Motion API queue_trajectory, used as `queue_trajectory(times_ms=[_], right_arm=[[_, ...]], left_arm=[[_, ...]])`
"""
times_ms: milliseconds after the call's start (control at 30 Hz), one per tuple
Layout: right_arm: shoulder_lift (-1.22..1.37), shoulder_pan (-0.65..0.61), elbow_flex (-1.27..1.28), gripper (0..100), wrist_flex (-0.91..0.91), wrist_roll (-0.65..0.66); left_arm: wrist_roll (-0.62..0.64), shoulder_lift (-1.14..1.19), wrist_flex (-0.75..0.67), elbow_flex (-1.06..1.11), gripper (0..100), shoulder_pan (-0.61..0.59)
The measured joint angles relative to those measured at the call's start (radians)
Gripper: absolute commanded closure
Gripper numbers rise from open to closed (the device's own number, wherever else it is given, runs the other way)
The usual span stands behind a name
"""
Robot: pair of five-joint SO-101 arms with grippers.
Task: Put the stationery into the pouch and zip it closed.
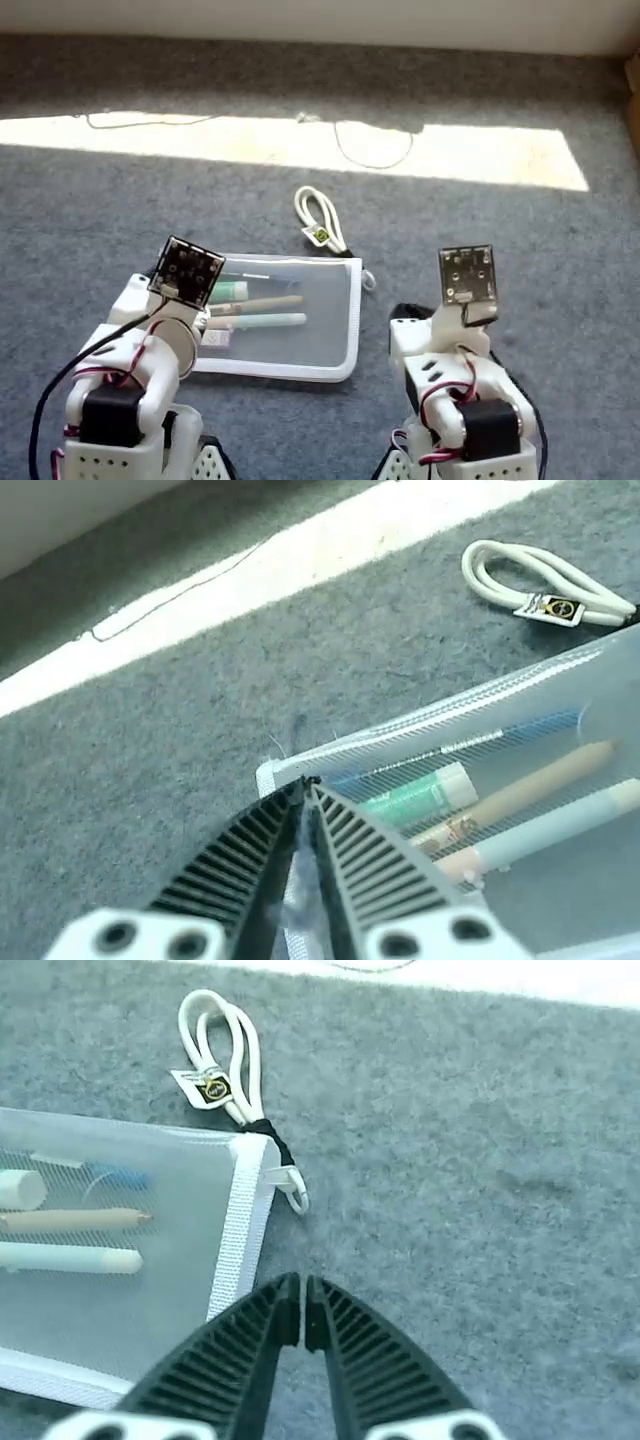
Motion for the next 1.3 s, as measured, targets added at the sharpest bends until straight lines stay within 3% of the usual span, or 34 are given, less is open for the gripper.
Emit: queue_trajectory(times_ms=[300,600,800,1300], right_arm=[[0.002,0.0,0.255,98.8,-0.087,0.0],[0.002,0.069,0.384,98.8,-0.087,0.0],[-0.002,0.115,0.423,98.8,-0.124,0.0],[0.0,0.121,0.423,98.8,-0.144,0.0]], left_arm=[[0.0,0.0,-0.003,0.187,99,0.0],[0.0,0.002,-0.201,0.431,99,0.0],[0.0,0.0,-0.287,0.445,99,0.0],[0.0,0.0,-0.293,0.446,99,-0.002]])
